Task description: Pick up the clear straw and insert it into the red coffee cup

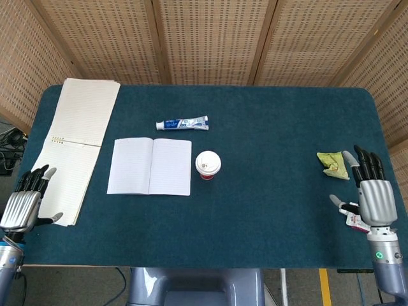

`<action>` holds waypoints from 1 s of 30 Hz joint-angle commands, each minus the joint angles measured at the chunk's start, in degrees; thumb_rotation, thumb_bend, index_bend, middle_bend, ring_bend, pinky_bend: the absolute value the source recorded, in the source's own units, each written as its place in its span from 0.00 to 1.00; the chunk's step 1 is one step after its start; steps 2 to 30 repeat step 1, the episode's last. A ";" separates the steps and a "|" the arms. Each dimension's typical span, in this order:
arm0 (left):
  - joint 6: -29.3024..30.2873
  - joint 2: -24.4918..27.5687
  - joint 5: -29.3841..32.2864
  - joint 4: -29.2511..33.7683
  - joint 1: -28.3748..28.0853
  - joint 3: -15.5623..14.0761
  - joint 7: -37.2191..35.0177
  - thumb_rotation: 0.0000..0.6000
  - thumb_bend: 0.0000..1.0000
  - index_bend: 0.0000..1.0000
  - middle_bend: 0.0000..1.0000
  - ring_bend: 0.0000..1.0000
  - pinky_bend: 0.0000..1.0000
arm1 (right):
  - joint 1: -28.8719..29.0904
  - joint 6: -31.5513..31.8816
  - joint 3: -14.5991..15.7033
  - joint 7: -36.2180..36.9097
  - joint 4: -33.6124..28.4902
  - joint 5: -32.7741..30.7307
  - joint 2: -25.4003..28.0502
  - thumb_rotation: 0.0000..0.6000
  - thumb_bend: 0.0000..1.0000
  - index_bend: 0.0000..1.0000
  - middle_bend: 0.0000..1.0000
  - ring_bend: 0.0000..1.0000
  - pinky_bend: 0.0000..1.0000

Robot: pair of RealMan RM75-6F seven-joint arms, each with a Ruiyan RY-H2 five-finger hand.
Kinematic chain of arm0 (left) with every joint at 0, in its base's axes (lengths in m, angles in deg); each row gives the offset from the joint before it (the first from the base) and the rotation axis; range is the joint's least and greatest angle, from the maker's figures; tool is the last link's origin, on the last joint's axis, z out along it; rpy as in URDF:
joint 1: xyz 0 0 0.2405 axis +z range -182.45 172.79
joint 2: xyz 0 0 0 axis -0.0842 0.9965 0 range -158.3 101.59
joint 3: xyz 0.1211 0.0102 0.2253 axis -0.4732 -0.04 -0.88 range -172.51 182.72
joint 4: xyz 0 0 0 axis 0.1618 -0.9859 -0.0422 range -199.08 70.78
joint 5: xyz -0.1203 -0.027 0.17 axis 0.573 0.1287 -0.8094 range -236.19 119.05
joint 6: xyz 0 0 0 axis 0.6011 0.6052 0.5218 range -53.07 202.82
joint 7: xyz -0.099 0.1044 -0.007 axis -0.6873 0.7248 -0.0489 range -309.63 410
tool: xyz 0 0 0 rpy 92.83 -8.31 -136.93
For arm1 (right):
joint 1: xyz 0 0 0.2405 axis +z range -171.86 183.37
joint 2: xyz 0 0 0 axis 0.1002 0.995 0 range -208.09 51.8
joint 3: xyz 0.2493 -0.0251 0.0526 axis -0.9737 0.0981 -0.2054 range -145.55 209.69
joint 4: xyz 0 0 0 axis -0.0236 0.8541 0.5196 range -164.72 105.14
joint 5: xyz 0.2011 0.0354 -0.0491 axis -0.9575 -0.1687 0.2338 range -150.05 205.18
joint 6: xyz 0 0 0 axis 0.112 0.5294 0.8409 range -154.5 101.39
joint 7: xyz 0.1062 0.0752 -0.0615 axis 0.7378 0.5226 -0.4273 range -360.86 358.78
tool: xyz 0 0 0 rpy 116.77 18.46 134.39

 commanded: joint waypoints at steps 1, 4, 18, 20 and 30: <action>2.08 0.46 -2.09 1.54 0.25 -0.17 0.18 1.00 0.07 0.00 0.00 0.00 0.00 | -1.17 1.42 1.75 -2.10 2.49 1.78 -0.46 1.00 0.28 0.12 0.00 0.00 0.00; 2.08 0.46 -2.09 1.54 0.25 -0.17 0.18 1.00 0.07 0.00 0.00 0.00 0.00 | -1.17 1.42 1.75 -2.10 2.49 1.78 -0.46 1.00 0.28 0.12 0.00 0.00 0.00; 2.08 0.46 -2.09 1.54 0.25 -0.17 0.18 1.00 0.07 0.00 0.00 0.00 0.00 | -1.17 1.42 1.75 -2.10 2.49 1.78 -0.46 1.00 0.28 0.12 0.00 0.00 0.00; 2.08 0.46 -2.09 1.54 0.25 -0.17 0.18 1.00 0.07 0.00 0.00 0.00 0.00 | -1.17 1.42 1.75 -2.10 2.49 1.78 -0.46 1.00 0.28 0.12 0.00 0.00 0.00; 2.08 0.46 -2.09 1.54 0.25 -0.17 0.18 1.00 0.07 0.00 0.00 0.00 0.00 | -1.17 1.42 1.75 -2.10 2.49 1.78 -0.46 1.00 0.28 0.12 0.00 0.00 0.00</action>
